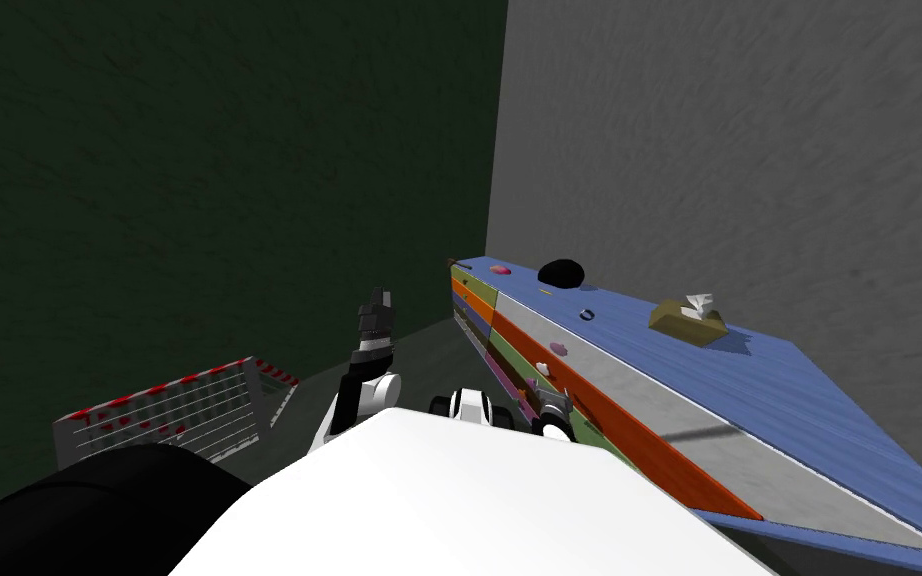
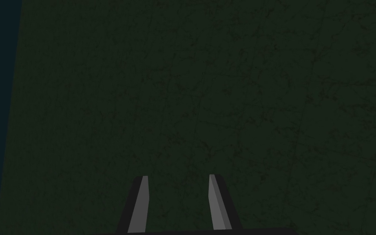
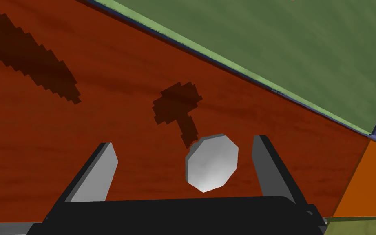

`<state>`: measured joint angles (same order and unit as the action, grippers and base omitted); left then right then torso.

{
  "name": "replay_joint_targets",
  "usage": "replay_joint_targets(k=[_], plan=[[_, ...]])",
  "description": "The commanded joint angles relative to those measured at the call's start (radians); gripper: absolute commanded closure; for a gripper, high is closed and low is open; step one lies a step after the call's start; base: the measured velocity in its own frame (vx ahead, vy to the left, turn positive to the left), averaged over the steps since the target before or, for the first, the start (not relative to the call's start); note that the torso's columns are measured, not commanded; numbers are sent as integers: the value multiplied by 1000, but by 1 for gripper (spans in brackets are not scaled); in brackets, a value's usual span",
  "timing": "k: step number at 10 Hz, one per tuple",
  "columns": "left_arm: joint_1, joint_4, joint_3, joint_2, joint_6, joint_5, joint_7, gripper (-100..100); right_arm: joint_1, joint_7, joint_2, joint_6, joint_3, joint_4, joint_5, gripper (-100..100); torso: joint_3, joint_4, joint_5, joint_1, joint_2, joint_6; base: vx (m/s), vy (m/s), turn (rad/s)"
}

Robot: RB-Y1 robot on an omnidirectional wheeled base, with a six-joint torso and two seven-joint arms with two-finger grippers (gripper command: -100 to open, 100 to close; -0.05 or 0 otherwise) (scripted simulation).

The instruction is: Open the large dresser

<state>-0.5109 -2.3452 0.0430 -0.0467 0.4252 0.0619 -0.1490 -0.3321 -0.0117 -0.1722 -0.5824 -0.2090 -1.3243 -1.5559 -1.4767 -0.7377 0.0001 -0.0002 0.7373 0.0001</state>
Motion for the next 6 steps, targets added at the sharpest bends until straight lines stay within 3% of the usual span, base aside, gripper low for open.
replay_joint_targets(k=[1,2,3,4,5,6], plan=[[0,0,0,0,0,0,0,0,1,-9,3,-57,-9,47,-68,-100,1,0,0,0,0,0,64,1,-3],[0,0,0,0,0,0,0,0,2,-6,7,-97,-20,90,-105,-100,1,0,0,0,1,0,78,11,-11],[0,0,0,0,0,0,0,0,2,-6,7,-103,-20,90,-121,-100,1,0,0,1,1,0,69,12,-5],[0,0,0,0,0,0,0,0,2,-4,11,-142,-30,131,-158,-100,1,0,0,1,1,0,75,14,-10],[0,0,0,0,0,0,0,0,2,-4,11,-148,-30,132,-172,-100,1,0,0,0,0,0,63,4,-8],[0,0,0,0,0,0,0,0,2,-2,17,-190,-40,172,-211,-100,1,0,0,0,1,0,65,1,-16]])
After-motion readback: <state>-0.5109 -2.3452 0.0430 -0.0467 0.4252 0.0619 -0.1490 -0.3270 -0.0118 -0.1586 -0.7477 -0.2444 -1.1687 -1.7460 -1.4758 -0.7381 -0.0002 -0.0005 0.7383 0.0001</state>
